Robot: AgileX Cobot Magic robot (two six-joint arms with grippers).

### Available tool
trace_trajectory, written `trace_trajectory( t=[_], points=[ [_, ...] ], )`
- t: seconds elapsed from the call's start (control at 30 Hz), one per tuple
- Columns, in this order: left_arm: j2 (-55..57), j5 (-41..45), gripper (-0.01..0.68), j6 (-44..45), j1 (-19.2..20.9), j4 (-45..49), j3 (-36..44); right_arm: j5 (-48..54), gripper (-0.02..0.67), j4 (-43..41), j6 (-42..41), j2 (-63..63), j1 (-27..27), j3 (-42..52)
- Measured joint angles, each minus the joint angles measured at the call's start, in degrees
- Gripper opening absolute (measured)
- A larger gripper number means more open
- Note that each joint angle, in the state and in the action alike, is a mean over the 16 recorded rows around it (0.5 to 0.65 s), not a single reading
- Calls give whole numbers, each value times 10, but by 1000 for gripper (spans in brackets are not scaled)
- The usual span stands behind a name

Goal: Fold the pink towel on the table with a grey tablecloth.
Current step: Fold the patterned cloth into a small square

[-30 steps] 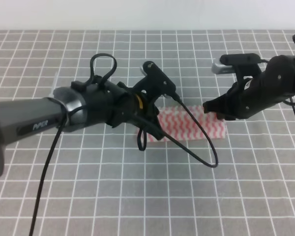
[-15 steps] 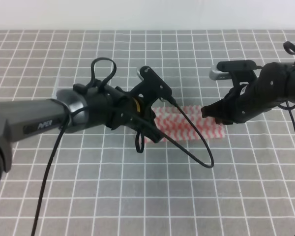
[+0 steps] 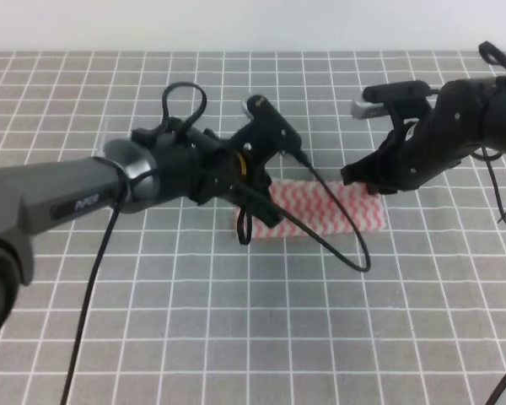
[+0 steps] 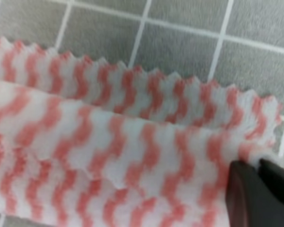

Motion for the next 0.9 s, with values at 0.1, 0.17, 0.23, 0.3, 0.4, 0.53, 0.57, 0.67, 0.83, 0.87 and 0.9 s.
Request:
trace_trajectory(
  t=[0.1, 0.17, 0.23, 0.3, 0.4, 0.53, 0.57, 0.67, 0.83, 0.87, 0.9],
  points=[
    [9, 4, -3, 0, 2, 3, -5, 2, -15, -4, 0, 9, 0, -5],
    [16, 5, -3, 0, 3, 3, -6, 2, -15, -6, 0, 15, 0, -6],
    [22, 4, -3, 0, 5, 4, -6, -1, -14, -8, 0, 19, 0, -6],
    [27, 0, -3, 0, 6, 4, -6, -4, -10, -10, 0, 23, 0, -6],
    [32, -11, -1, 0, 7, 6, -6, -10, 6, -11, 0, 28, 0, -6],
    [34, -28, 15, 0, 8, 11, -6, -19, 47, -12, 0, 31, 0, -6],
    [34, -33, 22, 0, 8, 12, -6, -22, 67, -12, 0, 31, 0, -6],
    [34, -46, 58, 0, 9, 16, -6, -32, 125, -12, 1, 31, -1, -6],
    [35, -73, 136, 0, 16, 26, -6, -45, 214, -12, 2, 32, -4, -6],
    [35, -79, 152, 0, 18, 28, -6, -47, 228, -13, 2, 32, -5, -7],
    [35, -85, 166, 0, 21, 29, -6, -48, 240, -13, 3, 32, -7, -7]
  ],
)
